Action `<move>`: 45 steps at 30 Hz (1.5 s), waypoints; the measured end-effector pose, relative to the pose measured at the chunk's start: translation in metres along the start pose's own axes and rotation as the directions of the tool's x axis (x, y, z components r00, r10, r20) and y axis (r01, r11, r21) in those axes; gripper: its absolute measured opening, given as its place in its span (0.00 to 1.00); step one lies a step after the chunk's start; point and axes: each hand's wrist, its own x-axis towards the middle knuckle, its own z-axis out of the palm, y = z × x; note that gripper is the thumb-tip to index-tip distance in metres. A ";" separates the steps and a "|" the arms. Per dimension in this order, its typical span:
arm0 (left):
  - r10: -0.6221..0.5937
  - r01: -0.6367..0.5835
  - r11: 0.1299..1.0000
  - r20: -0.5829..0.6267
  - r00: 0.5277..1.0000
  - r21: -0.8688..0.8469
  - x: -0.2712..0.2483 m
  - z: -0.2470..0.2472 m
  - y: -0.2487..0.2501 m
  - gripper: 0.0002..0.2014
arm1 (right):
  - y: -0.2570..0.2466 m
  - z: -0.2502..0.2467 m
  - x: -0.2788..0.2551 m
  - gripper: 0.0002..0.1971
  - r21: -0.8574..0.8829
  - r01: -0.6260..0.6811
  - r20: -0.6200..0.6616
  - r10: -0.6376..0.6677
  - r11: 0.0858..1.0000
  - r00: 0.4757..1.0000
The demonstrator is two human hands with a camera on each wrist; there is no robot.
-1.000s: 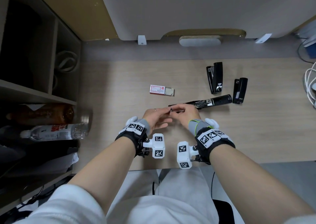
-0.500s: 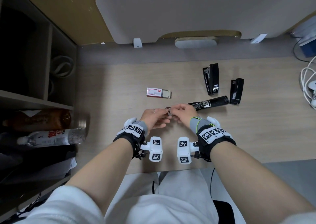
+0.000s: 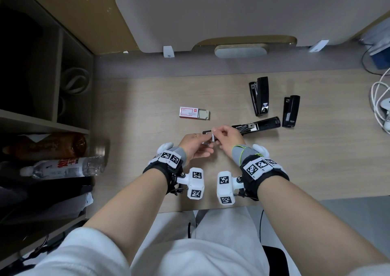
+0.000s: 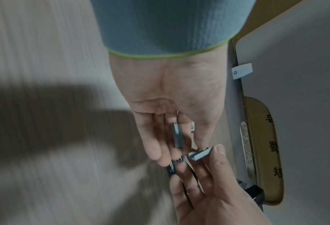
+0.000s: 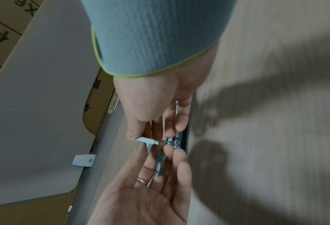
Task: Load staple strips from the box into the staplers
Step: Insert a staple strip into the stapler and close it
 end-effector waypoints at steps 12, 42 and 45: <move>-0.019 0.019 0.996 0.008 1.000 -0.088 -0.001 0.011 0.006 0.12 | 0.004 -0.014 -0.004 0.04 -0.042 0.069 -0.038 -0.071 0.997 0.997; -0.035 -0.003 0.990 -0.265 0.964 -0.141 0.023 -0.012 -0.016 0.03 | -0.016 -0.007 0.022 0.06 -0.592 0.078 0.048 -0.061 0.802 0.997; -0.038 0.004 0.989 -0.230 0.972 -0.147 0.027 -0.009 -0.017 0.05 | -0.015 -0.007 0.023 0.05 -0.633 0.094 0.080 -0.057 0.768 0.995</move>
